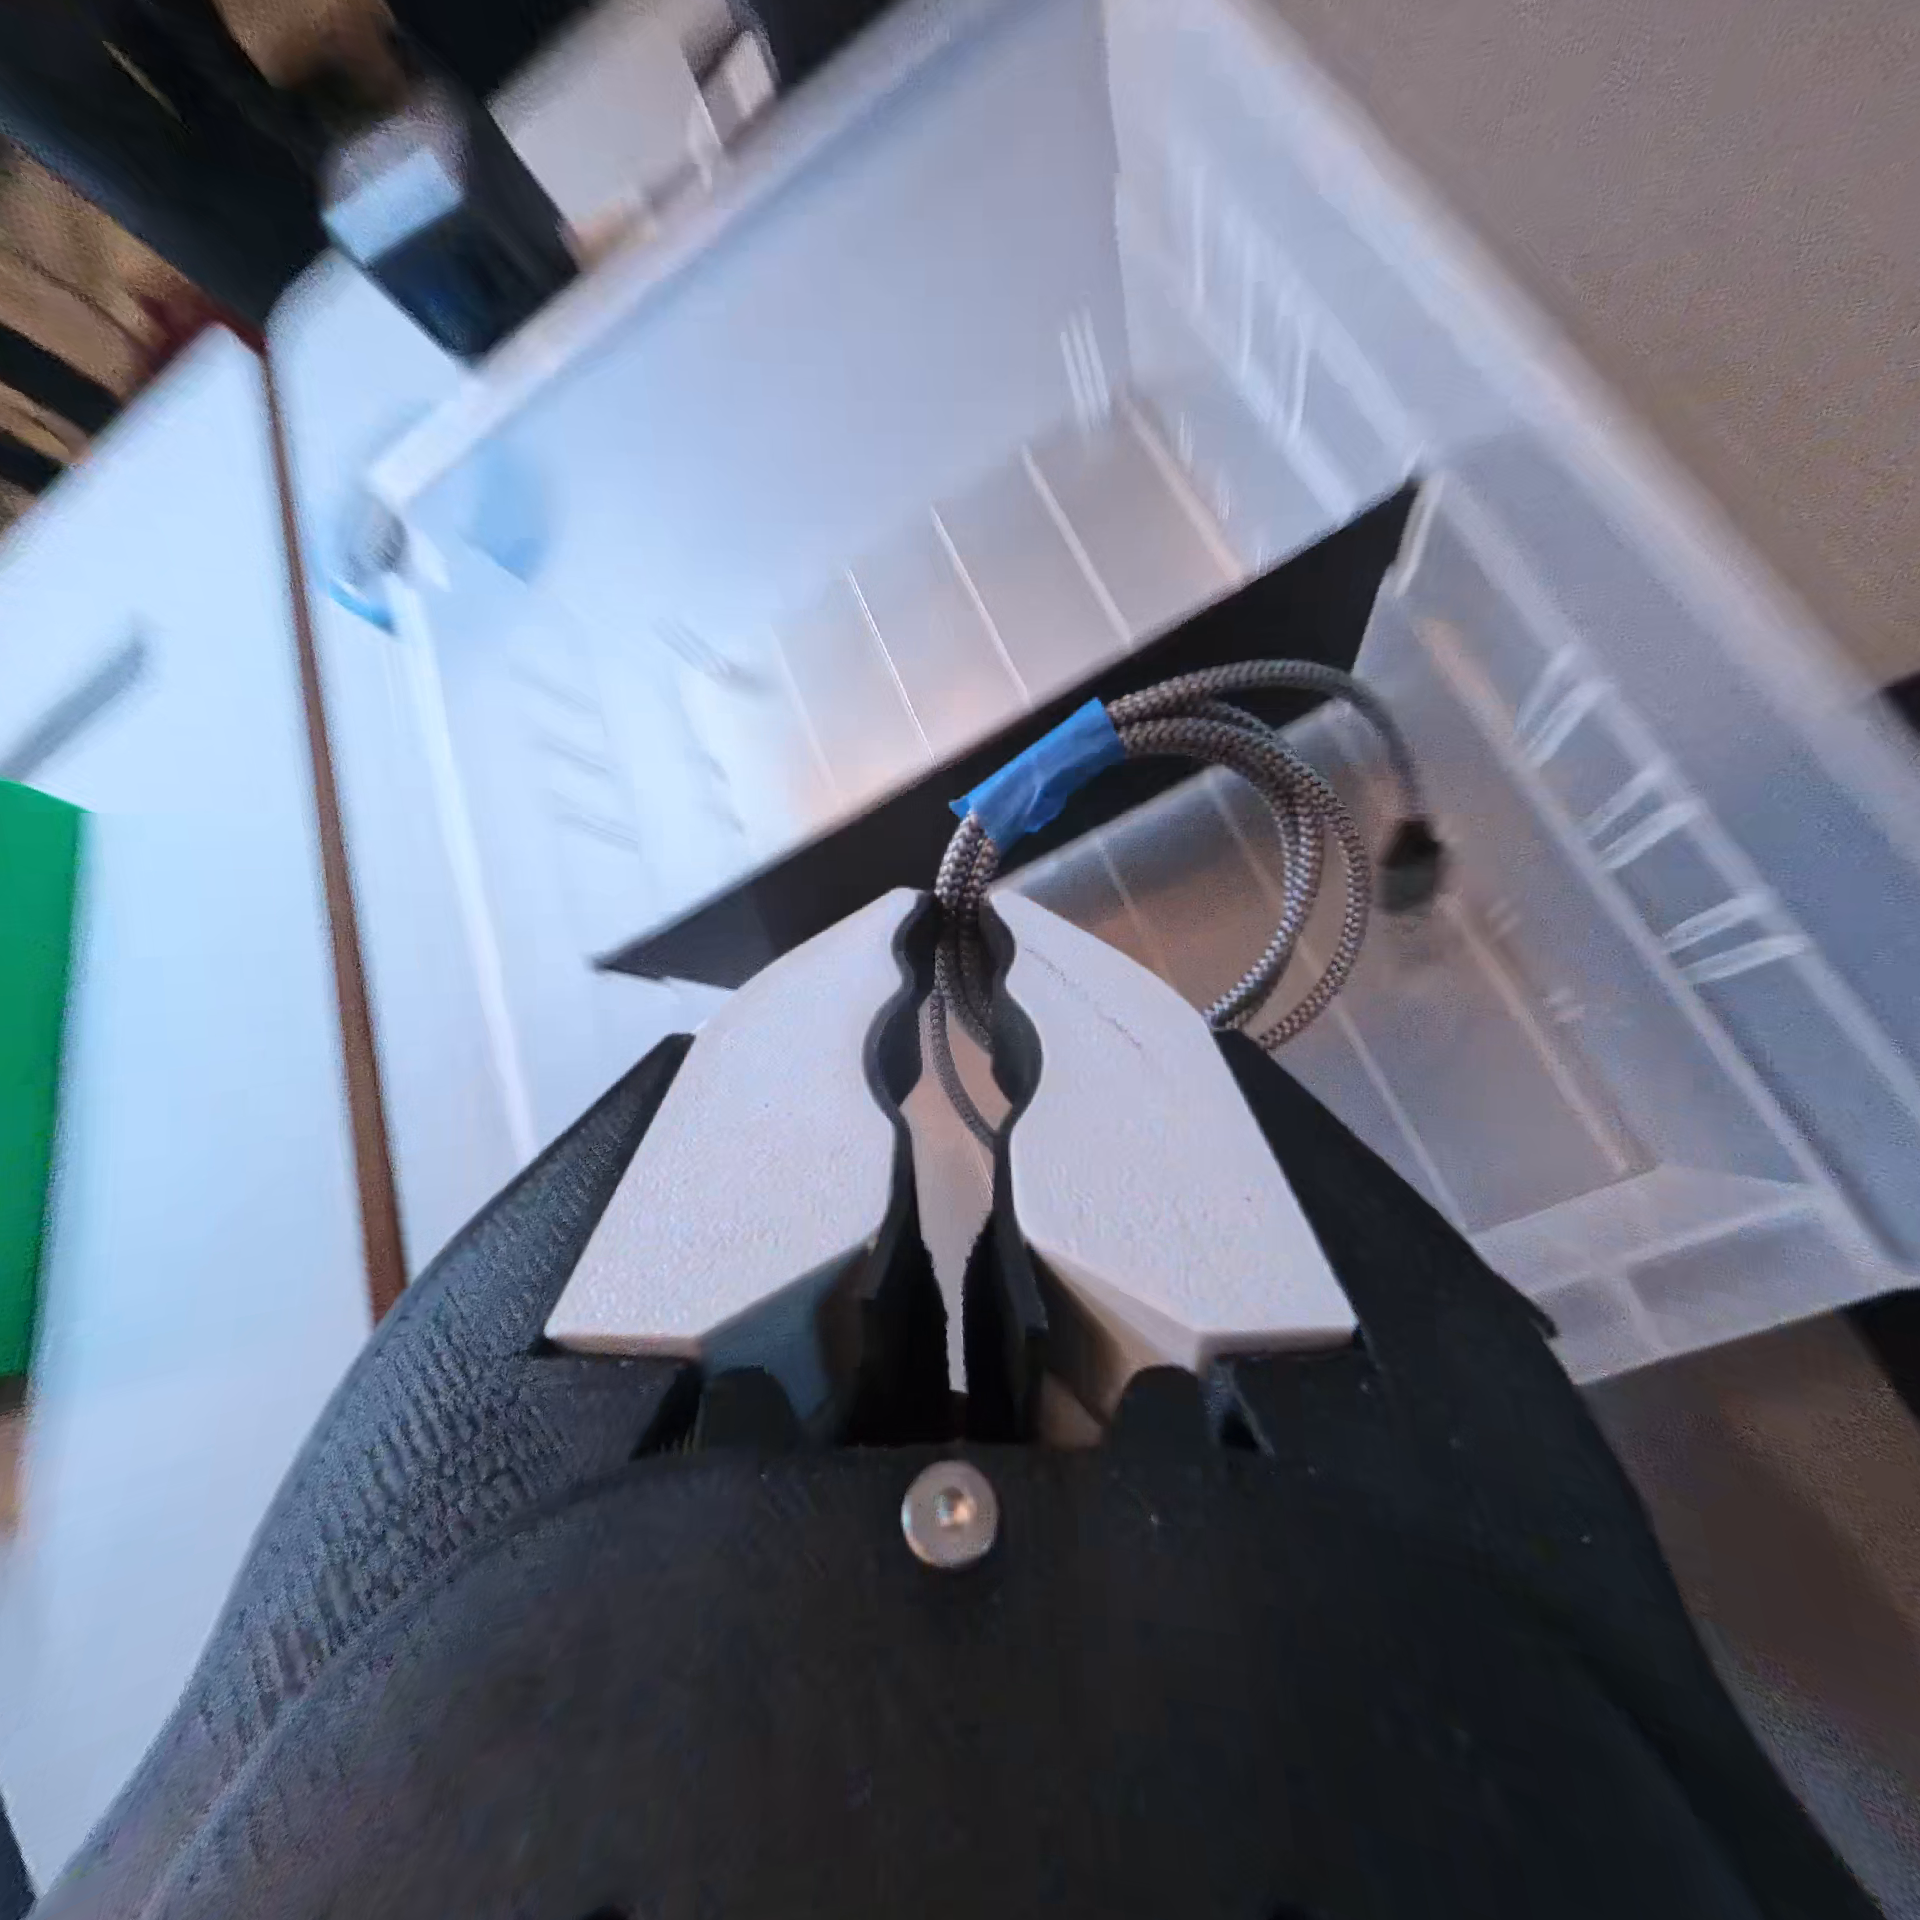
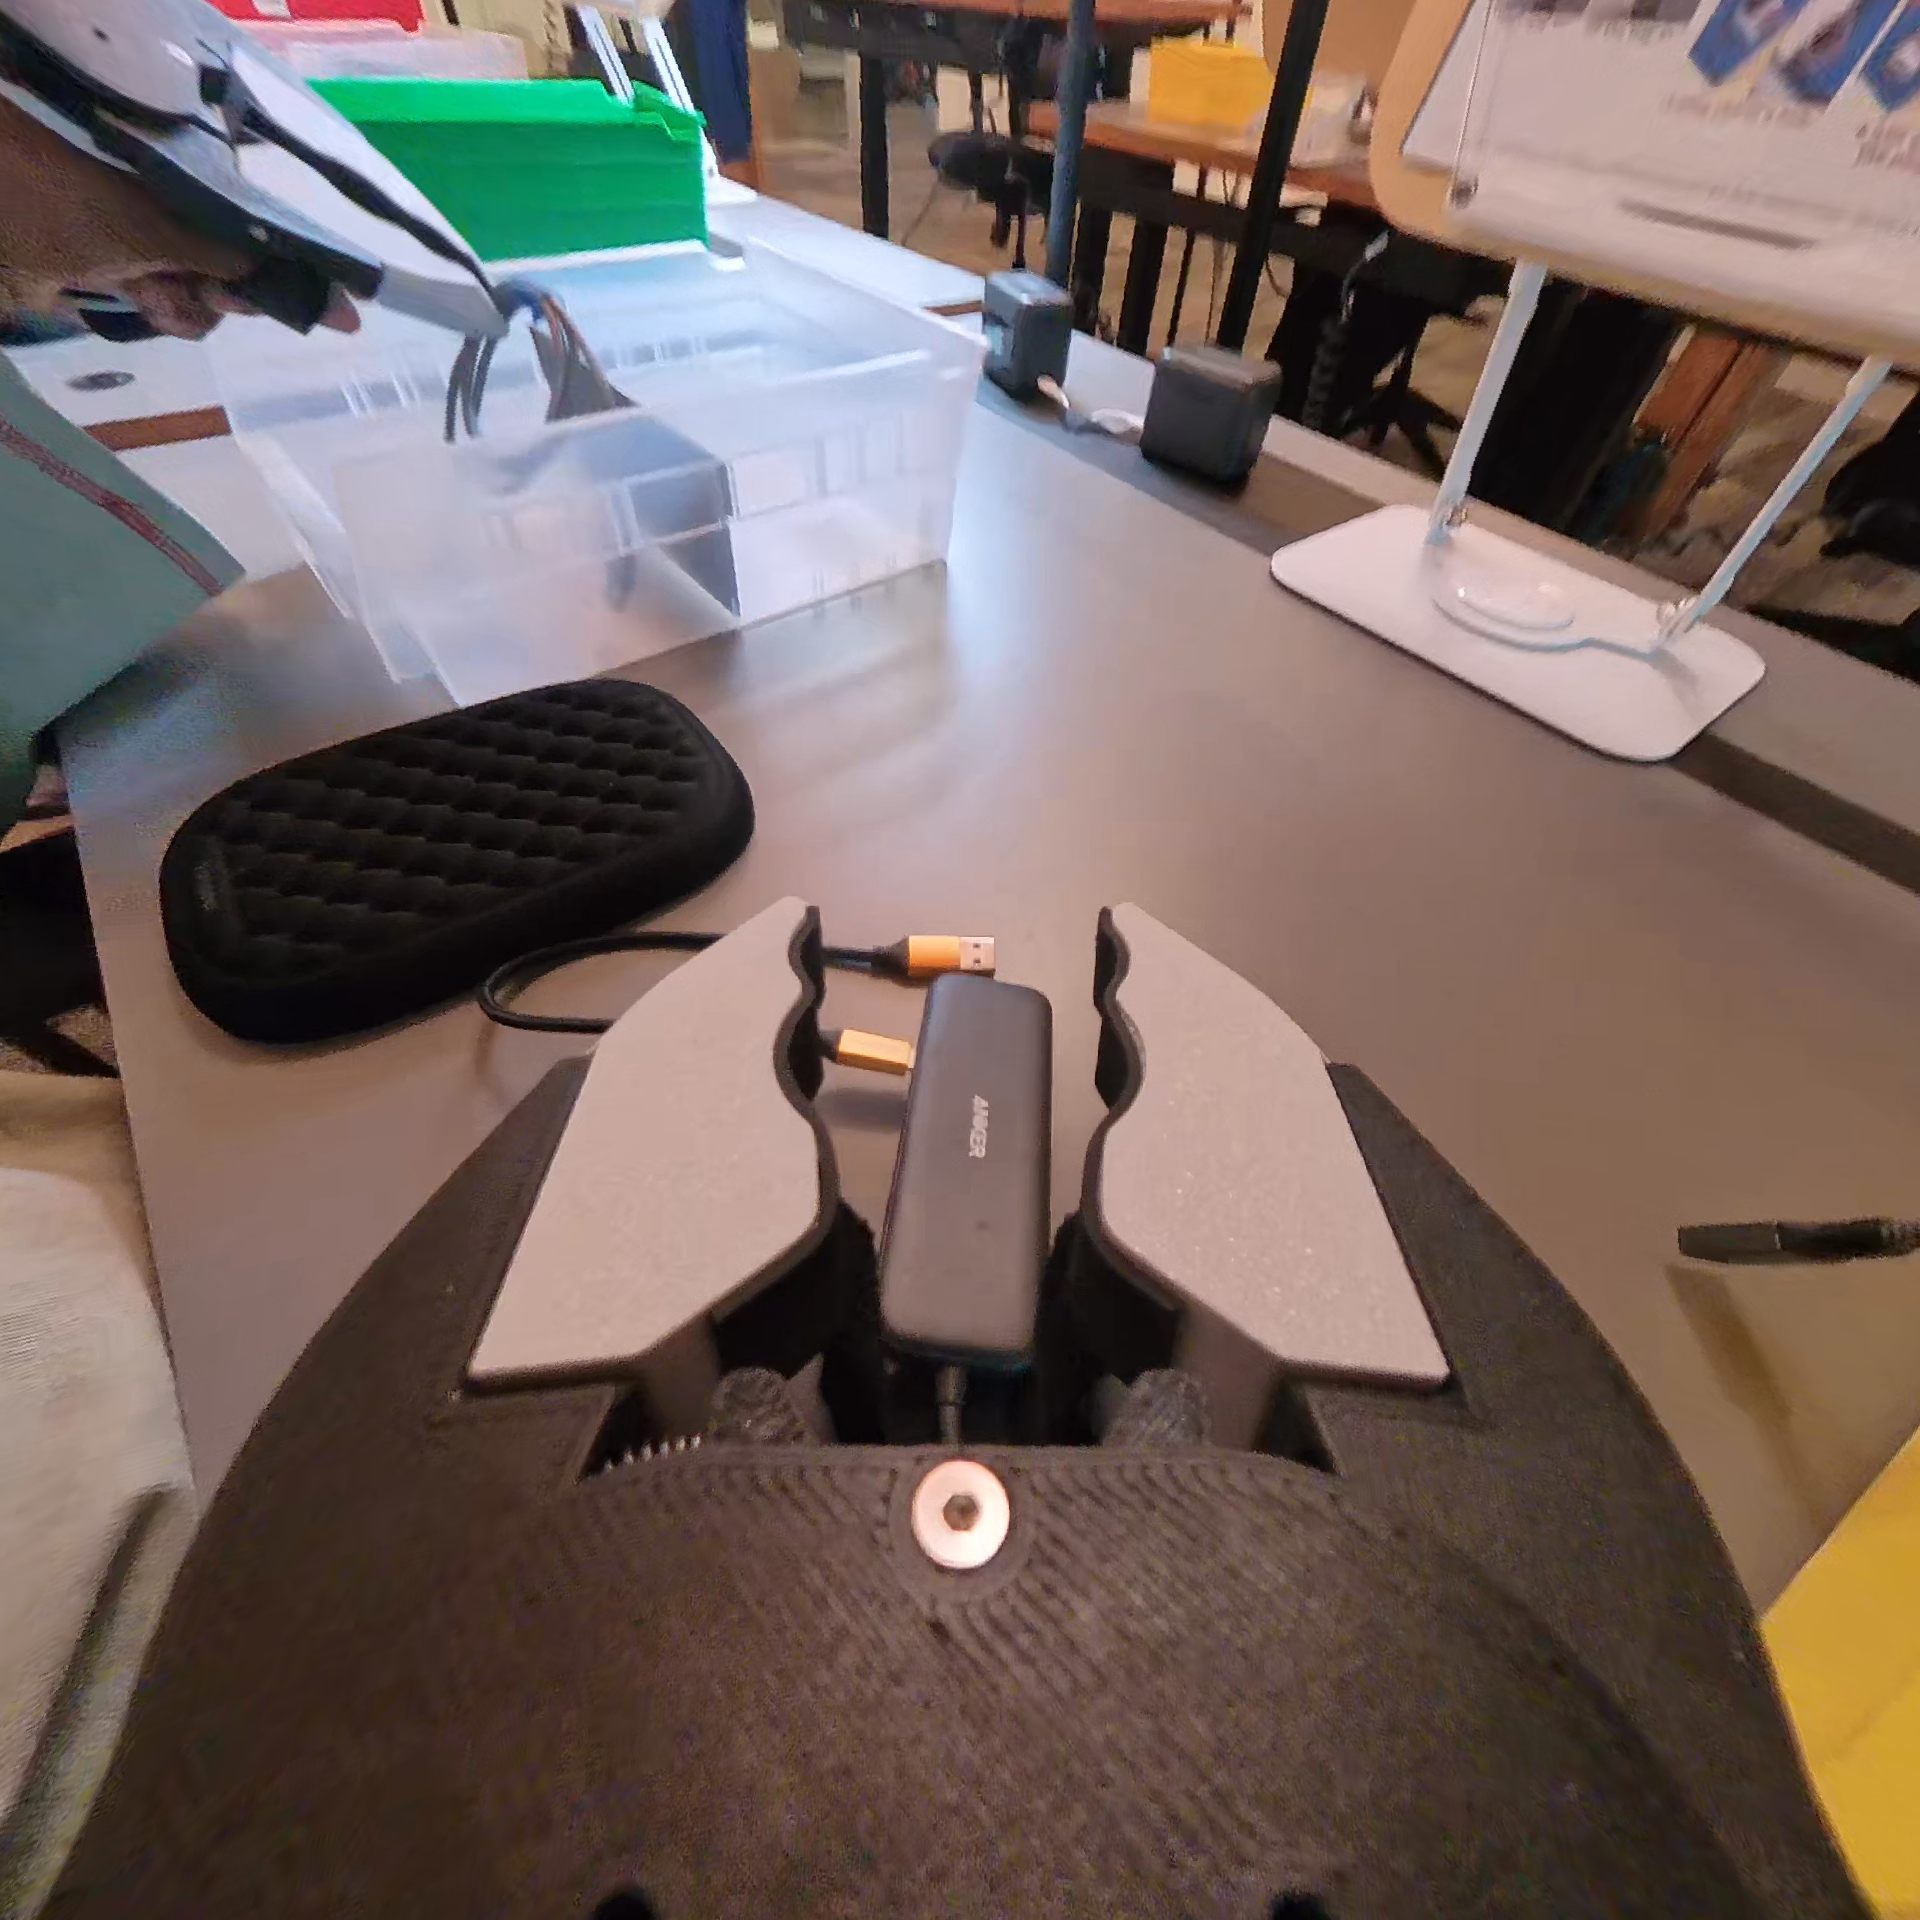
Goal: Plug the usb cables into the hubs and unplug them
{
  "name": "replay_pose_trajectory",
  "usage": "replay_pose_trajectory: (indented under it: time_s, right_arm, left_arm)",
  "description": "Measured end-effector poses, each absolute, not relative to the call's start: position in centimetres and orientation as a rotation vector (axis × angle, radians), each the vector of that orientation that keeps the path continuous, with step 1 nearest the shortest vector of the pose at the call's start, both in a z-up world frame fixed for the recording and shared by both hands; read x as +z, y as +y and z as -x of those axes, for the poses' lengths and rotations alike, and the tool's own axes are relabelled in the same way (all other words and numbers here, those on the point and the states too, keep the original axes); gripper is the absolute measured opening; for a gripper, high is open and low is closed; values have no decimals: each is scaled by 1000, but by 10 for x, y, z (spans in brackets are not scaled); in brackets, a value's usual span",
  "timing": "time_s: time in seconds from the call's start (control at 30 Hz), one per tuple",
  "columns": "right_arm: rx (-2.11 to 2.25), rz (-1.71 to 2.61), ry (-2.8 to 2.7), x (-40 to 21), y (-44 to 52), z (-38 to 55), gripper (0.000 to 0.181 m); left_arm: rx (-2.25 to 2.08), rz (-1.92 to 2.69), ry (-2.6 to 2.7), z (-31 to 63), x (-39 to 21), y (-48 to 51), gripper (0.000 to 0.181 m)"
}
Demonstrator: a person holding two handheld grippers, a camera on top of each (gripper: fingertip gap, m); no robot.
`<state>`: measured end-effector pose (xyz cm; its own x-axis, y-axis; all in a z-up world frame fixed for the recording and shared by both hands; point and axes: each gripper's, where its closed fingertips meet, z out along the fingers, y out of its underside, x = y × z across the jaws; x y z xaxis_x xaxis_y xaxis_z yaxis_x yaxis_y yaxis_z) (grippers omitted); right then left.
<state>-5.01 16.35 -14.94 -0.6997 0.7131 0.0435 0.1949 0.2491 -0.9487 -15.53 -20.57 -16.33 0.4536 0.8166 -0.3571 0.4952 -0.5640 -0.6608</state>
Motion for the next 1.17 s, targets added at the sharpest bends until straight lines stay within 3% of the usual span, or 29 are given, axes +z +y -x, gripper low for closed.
replay_pose_trajectory:
  time_s: [0.03,0.2,0.37,0.7,0.87,0.93,1.0,1.17]
  right_arm:
    - [1477,797,-2037,-146,161,49,50]
    - [1591,650,-1995,-131,142,40,50]
    - [1674,492,-1972,-118,118,25,50]
    - [2161,277,-1550,-56,65,-17,47]
    - [2162,273,-1518,-57,54,-14,43]
    - [2132,259,-1535,-59,51,-13,33]
    - [2134,251,-1482,-55,55,-14,8]
    - [2326,266,-1510,-49,78,-17,3]
  left_arm:
    - [1003,2170,-1023,152,-142,-201,8]
    - [1411,1667,-764,126,-37,-185,8]
    - [1314,1198,-598,88,19,-153,8]
    - [776,938,-573,66,1,-71,8]
    - [558,958,-546,60,-13,-20,8]
    - [494,958,-547,58,-18,-5,8]
    - [449,974,-543,55,-24,8,8]
    - [407,1112,-444,51,-36,27,8]
